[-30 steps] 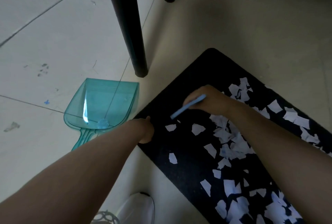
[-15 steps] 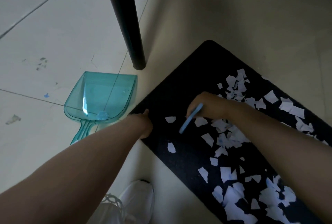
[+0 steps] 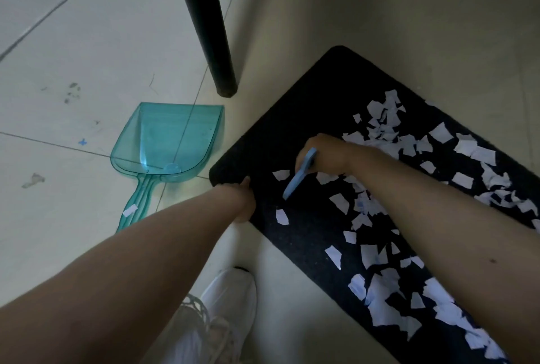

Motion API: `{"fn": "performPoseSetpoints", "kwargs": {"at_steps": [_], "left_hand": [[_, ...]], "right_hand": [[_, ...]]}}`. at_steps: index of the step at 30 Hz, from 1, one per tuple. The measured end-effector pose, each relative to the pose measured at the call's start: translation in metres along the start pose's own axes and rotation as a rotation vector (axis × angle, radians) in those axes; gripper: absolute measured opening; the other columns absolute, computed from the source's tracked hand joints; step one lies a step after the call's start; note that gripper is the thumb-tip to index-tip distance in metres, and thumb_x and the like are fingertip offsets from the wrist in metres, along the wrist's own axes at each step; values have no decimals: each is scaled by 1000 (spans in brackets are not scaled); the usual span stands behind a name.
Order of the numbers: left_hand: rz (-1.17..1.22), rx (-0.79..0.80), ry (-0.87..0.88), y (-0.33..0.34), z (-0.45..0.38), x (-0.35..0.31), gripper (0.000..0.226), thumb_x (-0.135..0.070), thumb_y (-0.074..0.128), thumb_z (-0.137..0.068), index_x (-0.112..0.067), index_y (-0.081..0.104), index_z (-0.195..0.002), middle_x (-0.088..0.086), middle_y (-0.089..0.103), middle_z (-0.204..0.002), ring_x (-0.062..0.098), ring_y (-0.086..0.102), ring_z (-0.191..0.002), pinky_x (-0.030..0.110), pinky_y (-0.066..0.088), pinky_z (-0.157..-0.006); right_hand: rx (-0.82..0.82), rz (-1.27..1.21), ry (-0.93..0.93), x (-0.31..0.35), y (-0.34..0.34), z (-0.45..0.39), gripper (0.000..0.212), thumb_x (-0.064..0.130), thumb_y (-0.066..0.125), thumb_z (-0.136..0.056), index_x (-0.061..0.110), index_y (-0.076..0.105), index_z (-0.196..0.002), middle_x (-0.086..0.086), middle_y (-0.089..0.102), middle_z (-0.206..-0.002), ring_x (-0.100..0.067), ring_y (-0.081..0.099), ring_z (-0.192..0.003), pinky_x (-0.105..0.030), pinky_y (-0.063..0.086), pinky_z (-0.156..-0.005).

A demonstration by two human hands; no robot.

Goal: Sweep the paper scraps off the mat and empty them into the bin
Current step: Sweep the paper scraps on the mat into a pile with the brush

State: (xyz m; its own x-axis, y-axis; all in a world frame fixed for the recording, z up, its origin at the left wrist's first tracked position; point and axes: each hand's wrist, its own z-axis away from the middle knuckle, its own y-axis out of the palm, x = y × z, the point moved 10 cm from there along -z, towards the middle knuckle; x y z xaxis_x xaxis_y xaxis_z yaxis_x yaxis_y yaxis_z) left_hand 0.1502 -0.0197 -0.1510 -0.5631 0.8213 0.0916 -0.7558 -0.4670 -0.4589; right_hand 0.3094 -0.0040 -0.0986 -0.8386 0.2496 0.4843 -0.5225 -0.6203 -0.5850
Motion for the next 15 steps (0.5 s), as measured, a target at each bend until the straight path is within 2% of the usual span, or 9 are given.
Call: {"fn": "performPoseSetpoints", "kwargs": {"at_steps": [2, 5, 7, 9, 11, 13, 15], "left_hand": [[68, 23, -8, 3, -4, 1, 55, -14, 34, -100, -3, 19, -151, 15, 6, -160, 33, 13, -147, 46, 24, -117], [40, 121, 1, 8, -12, 1, 57, -13, 35, -99, 0, 15, -151, 19, -4, -159, 37, 3, -148, 50, 29, -115], [129, 95, -62, 3, -10, 4, 54, -14, 34, -101, 0, 20, -150, 19, 2, -159, 36, 8, -147, 46, 24, -118], [105, 59, -72, -1, -8, 6, 49, -14, 33, -101, 0, 28, -148, 17, 16, -158, 32, 19, -146, 42, 19, -120], [-13, 78, 0, 3, -10, 0, 48, -14, 36, -99, -1, 33, -146, 19, 23, -155, 33, 27, -143, 43, 27, -117], [-66, 118, 35, 6, -12, -2, 53, -12, 37, -99, 1, 25, -148, 24, 7, -157, 37, 16, -146, 46, 33, -113], [-61, 115, 27, 4, -13, -3, 55, -10, 35, -100, 1, 17, -151, 23, -7, -157, 38, 1, -147, 46, 32, -114]], "right_hand": [[-57, -39, 36, -11, -21, 5, 14, 10, 66, -84, 7, 72, -97, -14, 70, -101, -27, 65, -95, -39, 53, -89], [-267, -230, -34, 2, -51, 7, 16, 6, 62, -87, 12, 74, -96, -8, 71, -100, -19, 65, -91, -28, 51, -87], [-315, -268, -87, 24, -46, 1, 17, 7, 60, -89, 13, 74, -98, -6, 71, -100, -16, 64, -88, -27, 51, -86], [-289, -251, -118, 40, -25, -9, 19, 7, 58, -90, 13, 74, -99, -7, 71, -99, -18, 65, -88, -30, 53, -84], [-214, -210, -102, 39, -3, -14, 19, 4, 61, -87, 13, 74, -98, -9, 71, -98, -21, 66, -89, -35, 54, -85], [-131, -152, -73, 28, 9, -14, 16, 6, 63, -84, 11, 73, -97, -11, 71, -97, -24, 66, -92, -38, 54, -87], [-85, -126, -18, 11, 6, -8, 14, 10, 66, -85, 5, 69, -98, -10, 69, -100, -26, 65, -95, -39, 52, -89]]}}
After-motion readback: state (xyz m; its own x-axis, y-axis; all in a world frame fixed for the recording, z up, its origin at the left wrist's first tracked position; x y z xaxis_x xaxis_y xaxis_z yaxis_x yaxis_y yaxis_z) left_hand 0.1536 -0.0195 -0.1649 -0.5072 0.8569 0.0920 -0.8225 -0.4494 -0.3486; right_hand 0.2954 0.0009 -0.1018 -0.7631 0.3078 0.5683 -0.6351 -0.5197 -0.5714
